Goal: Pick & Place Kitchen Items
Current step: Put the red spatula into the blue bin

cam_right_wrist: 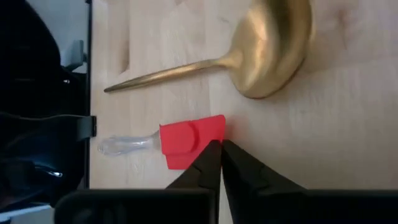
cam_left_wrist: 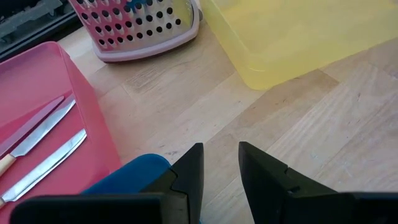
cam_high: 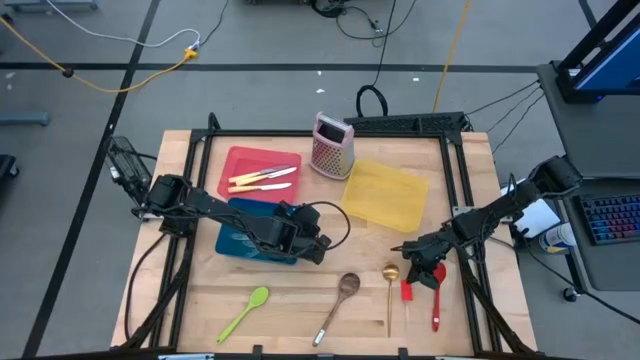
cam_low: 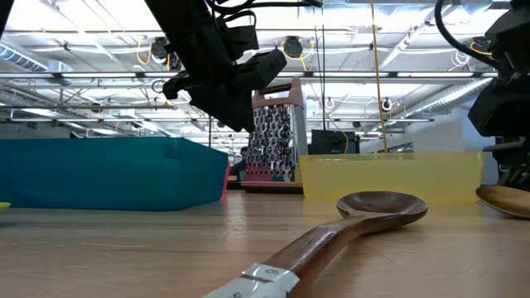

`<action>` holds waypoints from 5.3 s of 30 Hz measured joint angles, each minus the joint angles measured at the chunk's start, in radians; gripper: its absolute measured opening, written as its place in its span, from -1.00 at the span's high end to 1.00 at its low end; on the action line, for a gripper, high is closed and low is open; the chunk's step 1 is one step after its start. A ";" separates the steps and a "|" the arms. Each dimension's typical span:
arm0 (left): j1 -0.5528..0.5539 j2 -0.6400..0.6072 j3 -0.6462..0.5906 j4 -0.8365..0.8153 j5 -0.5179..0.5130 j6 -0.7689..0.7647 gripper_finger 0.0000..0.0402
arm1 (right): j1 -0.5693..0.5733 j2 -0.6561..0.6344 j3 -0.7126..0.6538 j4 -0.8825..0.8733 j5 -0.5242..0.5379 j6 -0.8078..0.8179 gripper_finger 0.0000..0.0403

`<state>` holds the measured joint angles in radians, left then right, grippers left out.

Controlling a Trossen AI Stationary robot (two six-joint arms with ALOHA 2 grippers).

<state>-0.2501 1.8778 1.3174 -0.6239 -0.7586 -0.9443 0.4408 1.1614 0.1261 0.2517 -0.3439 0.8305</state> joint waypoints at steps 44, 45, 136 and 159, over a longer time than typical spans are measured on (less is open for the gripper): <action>0.008 0.093 0.000 0.629 0.202 0.770 0.47 | -0.316 -0.175 0.015 0.553 0.444 -0.681 1.00; 0.010 0.109 0.000 0.657 0.224 0.796 0.47 | -0.315 -0.175 0.015 0.555 0.440 -0.681 1.00; -0.051 -0.181 -0.331 -0.306 0.452 0.253 0.90 | -0.315 -0.173 0.013 0.530 0.343 -0.586 0.36; 0.010 -0.183 -0.346 -0.289 0.438 0.216 0.56 | -0.315 -0.173 0.013 0.521 0.344 -0.588 0.36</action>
<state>-0.2400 1.6951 0.9718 -0.9129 -0.3208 -0.7288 0.1261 0.9882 0.1394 0.7731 -0.0002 0.2420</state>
